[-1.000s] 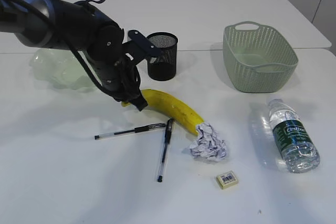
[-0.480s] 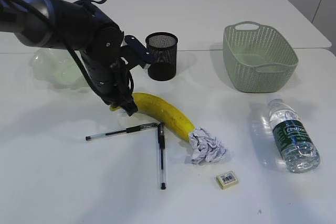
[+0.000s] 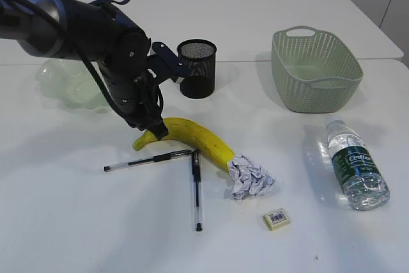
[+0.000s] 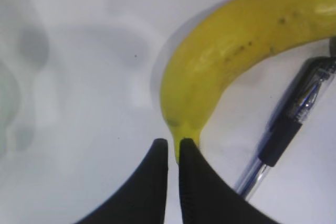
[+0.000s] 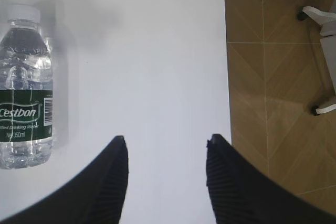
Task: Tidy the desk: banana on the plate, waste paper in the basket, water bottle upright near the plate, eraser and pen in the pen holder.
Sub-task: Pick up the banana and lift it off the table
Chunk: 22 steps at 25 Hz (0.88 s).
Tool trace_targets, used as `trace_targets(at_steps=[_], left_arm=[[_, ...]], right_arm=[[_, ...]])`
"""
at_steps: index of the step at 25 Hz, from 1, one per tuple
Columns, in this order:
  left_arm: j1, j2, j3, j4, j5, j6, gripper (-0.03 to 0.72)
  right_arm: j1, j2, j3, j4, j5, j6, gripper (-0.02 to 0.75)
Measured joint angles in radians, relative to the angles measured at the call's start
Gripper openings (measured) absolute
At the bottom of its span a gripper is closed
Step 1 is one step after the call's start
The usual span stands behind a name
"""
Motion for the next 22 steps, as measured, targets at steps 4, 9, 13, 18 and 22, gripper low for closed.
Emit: trace_targets(at_steps=[4, 9, 13, 18, 22], left_arm=[[0.0, 0.0, 0.0, -0.002, -0.004, 0.0, 0.034], [0.0, 0.0, 0.0, -0.006, -0.05, 0.0, 0.059], [0.0, 0.0, 0.0, -0.022, -0.137, 0.0, 0.164], [0.0, 0.0, 0.0, -0.026, -0.209, 0.0, 0.415], [0.0, 0.02, 0.0, -0.024, -0.217, 0.0, 0.505]], right_arm=[[0.0, 0.0, 0.0, 0.0, 0.0, 0.0, 0.368], [0.0, 0.0, 0.0, 0.0, 0.0, 0.0, 0.368], [0.0, 0.0, 0.0, 0.0, 0.0, 0.0, 0.368], [0.0, 0.0, 0.0, 0.0, 0.0, 0.0, 0.368], [0.0, 0.0, 0.0, 0.0, 0.0, 0.0, 0.368]])
